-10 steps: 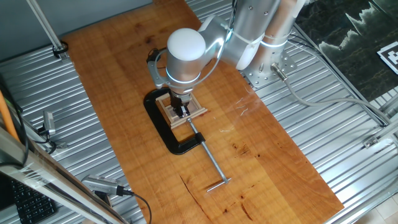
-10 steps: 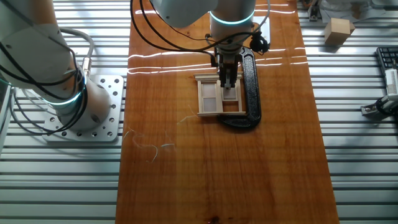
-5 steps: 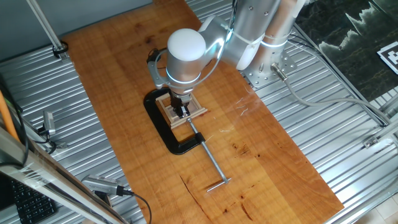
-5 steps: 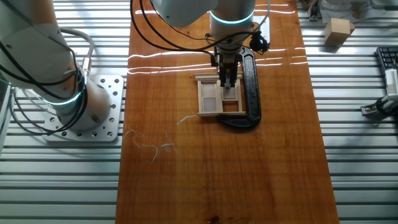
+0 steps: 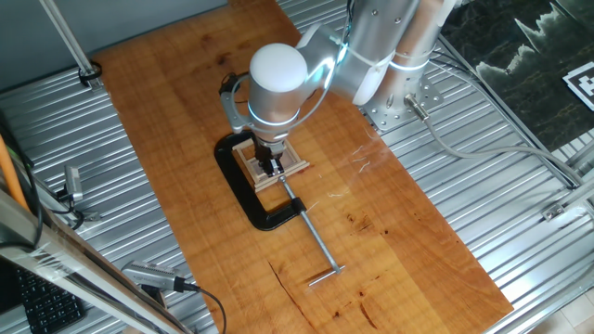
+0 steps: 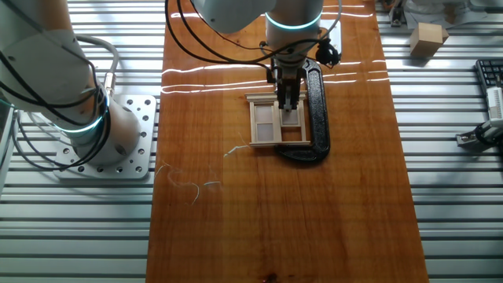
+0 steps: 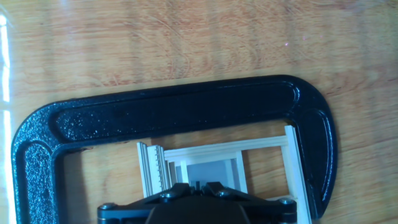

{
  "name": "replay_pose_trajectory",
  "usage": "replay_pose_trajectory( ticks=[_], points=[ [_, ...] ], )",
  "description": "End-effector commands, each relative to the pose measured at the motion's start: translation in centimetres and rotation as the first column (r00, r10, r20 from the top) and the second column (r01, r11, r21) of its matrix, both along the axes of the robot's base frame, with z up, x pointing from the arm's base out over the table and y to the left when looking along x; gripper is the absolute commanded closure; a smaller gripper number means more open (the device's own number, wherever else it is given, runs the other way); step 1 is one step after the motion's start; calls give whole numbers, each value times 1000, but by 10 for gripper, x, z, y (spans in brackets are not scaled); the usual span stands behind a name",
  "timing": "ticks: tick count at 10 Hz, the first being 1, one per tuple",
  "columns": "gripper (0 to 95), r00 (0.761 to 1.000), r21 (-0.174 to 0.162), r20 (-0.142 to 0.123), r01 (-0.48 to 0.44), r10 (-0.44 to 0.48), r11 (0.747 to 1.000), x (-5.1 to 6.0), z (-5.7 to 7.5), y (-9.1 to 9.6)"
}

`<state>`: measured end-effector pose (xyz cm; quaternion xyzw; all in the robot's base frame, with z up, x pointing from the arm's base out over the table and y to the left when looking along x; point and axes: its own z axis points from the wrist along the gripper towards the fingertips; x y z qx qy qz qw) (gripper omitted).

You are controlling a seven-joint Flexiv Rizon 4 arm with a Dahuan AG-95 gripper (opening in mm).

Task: Open a sliding window

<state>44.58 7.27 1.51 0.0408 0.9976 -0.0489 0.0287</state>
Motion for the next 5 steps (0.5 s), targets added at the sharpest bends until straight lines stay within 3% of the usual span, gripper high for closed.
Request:
replay_pose_trajectory(
  ticks=[1, 5],
  points=[
    [950, 1000, 1, -2, 1, -1, 1000, 0, -8, 1],
    [950, 1000, -1, 0, 6, -6, 1000, -1, -8, 2]
  ],
)
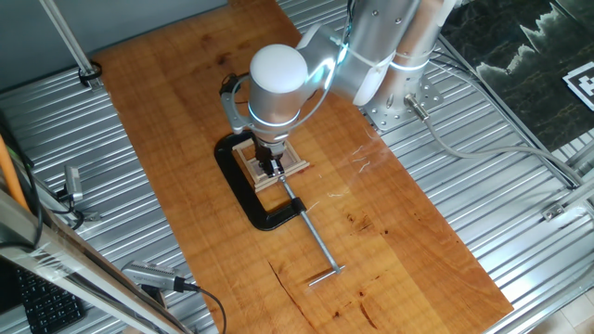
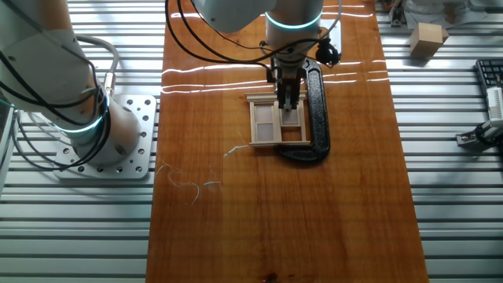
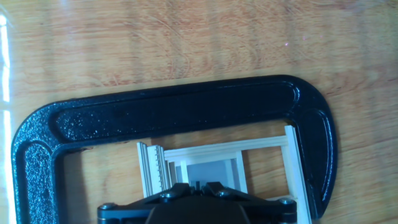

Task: Open a sliding window

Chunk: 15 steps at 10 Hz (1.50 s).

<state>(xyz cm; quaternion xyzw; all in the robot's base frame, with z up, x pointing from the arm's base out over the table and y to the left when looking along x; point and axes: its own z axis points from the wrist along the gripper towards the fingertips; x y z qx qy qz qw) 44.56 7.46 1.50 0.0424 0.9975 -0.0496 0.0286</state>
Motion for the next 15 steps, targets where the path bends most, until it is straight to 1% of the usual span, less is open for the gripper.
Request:
replay_pose_trajectory(
  ticks=[1, 15],
  points=[
    [950, 1000, 0, 2, 4, -4, 1000, -1, -8, 1],
    [950, 1000, -2, 24, 8, -8, 1000, -3, -10, 7]
  ],
)
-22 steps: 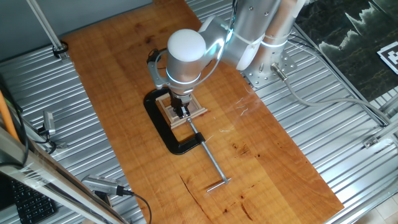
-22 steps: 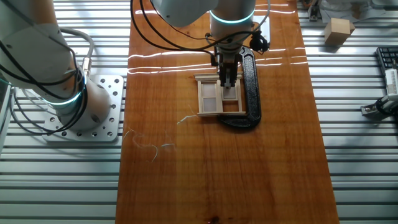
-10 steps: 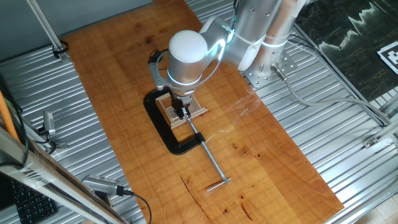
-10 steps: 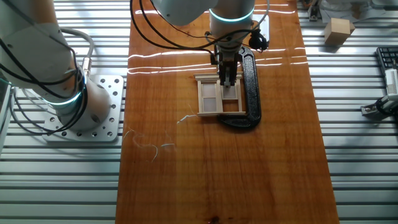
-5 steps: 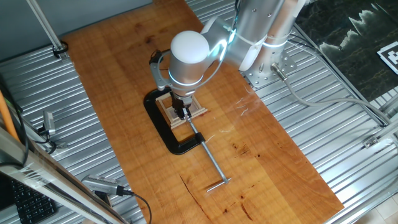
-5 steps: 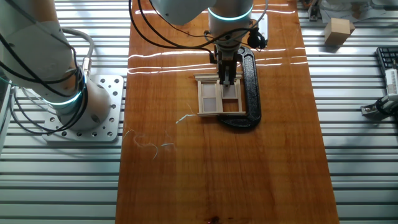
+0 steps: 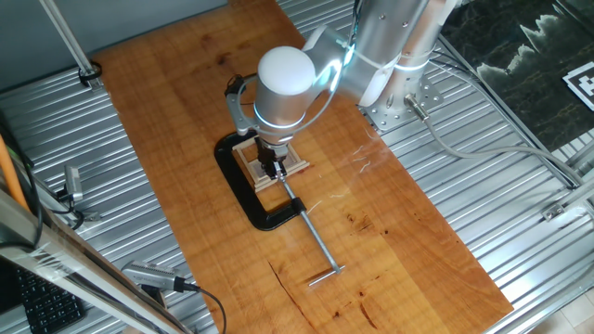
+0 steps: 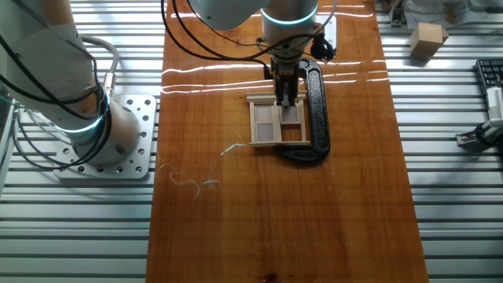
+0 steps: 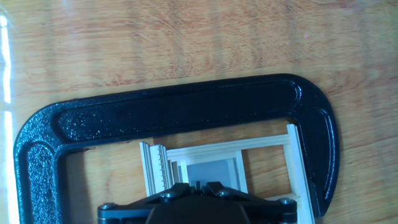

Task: Open a sliding window

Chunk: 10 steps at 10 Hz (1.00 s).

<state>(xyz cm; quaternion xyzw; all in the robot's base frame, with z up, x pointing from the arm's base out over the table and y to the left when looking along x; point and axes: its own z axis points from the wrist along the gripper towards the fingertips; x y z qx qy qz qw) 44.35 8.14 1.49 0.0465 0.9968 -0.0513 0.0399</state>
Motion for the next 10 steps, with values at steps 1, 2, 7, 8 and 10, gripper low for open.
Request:
replay_pose_trajectory(
  ticks=[1, 2, 7, 8, 10],
  points=[
    [950, 1000, 2, 2, 0, 0, 1000, -1, -10, 1],
    [950, 1000, 2, 4, 3, -3, 1000, -1, -10, 1],
    [950, 1000, 1, 15, 0, 0, 1000, -2, -11, 3],
    [950, 1000, 0, 16, 0, 0, 1000, -2, -11, 3],
    [950, 1000, -11, 13, -8, 8, 1000, -2, -11, 3]
  ],
)
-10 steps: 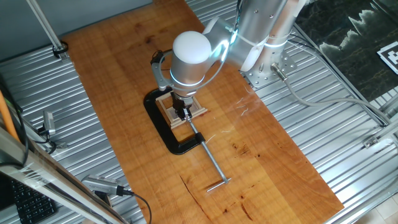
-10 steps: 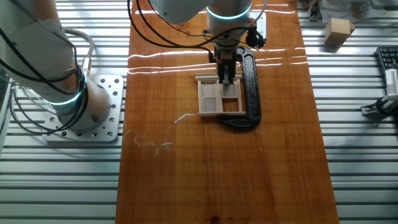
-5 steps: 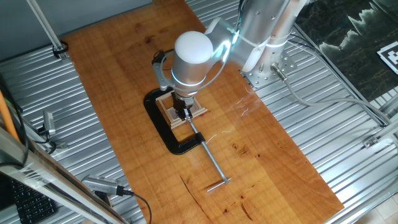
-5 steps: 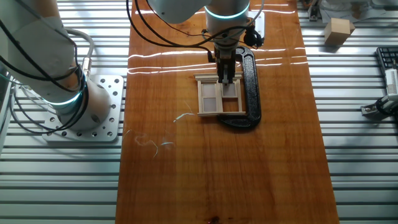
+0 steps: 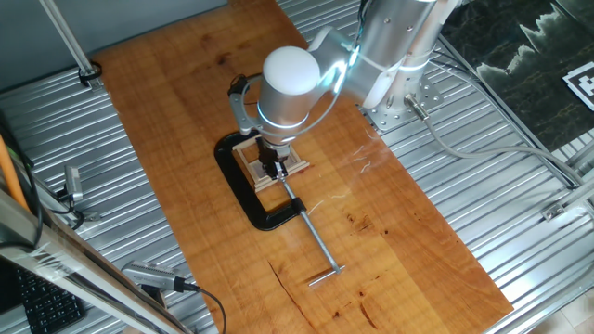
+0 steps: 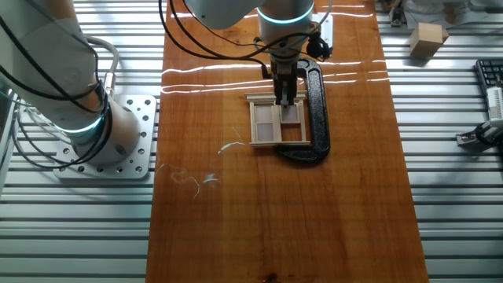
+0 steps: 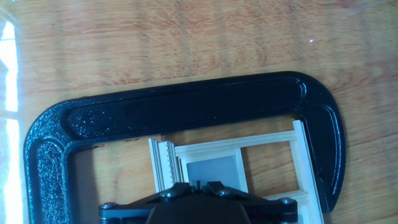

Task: Open a sliding window

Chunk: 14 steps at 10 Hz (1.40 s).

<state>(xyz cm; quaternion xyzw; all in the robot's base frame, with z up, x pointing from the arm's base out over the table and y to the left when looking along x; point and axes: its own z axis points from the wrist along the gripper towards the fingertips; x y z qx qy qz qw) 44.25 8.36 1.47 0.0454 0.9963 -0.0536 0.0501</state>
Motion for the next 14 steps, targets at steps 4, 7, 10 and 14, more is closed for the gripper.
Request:
replay_pose_trajectory(
  ticks=[4, 7, 10, 14],
  points=[
    [950, 999, 2, -39, -28, 28, 1000, 2, -2, -4],
    [950, 999, 13, -42, -25, 26, 1000, 3, 5, -6],
    [950, 999, 35, -41, -25, 26, 999, 6, 18, -10],
    [950, 999, 54, -20, 32, -31, 998, 17, 47, -28]
  ],
)
